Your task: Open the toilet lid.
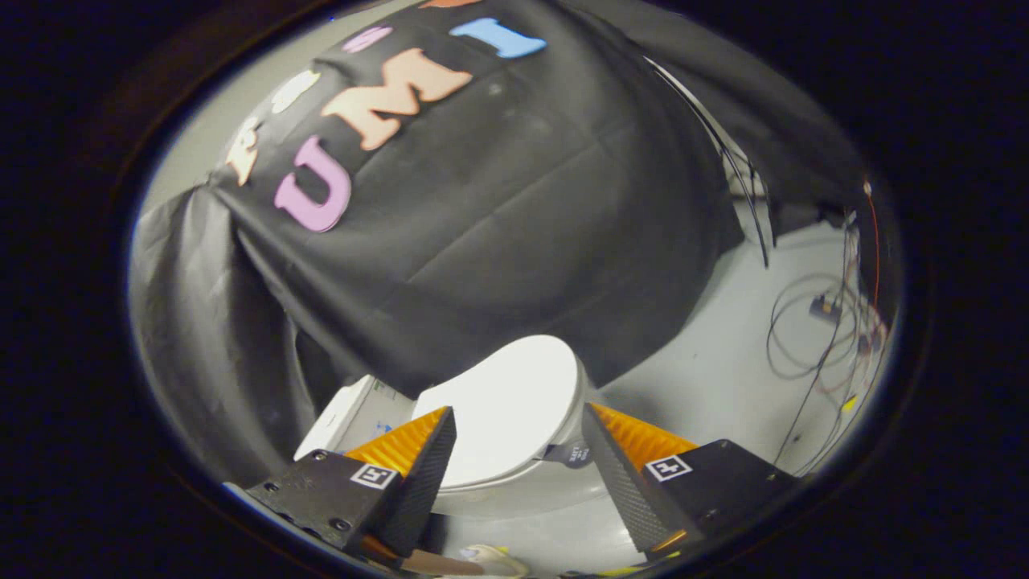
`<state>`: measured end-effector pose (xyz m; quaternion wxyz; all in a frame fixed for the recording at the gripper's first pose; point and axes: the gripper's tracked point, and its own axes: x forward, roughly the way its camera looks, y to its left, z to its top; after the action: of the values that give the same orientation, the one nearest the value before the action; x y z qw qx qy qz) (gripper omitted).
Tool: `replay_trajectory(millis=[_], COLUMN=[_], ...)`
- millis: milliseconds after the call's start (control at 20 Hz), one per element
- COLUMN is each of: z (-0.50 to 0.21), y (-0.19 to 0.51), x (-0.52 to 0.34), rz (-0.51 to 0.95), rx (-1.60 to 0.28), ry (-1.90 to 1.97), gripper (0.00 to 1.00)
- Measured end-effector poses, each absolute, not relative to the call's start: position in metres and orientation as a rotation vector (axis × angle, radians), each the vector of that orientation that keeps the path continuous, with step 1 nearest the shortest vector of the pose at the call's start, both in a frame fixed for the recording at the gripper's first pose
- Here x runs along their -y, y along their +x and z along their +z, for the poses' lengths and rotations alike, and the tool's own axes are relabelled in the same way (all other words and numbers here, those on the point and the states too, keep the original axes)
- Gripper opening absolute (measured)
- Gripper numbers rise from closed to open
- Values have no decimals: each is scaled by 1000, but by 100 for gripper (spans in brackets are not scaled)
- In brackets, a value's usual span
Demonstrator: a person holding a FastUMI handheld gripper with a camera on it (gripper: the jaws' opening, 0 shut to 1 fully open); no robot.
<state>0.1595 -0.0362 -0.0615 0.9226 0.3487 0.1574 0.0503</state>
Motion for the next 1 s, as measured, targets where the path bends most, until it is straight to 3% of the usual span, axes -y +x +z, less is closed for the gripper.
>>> replay_trajectory(millis=[400, 650, 850, 1000], z=[-152, -187, -190, -191], y=[211, 221, 231, 242], x=[26, 26, 22, 18], rz=[68, 28, 40, 34], rx=[-522, -577, -575, -555], ry=[965, 1081, 1151, 1170], gripper=[95, 87, 70, 39])
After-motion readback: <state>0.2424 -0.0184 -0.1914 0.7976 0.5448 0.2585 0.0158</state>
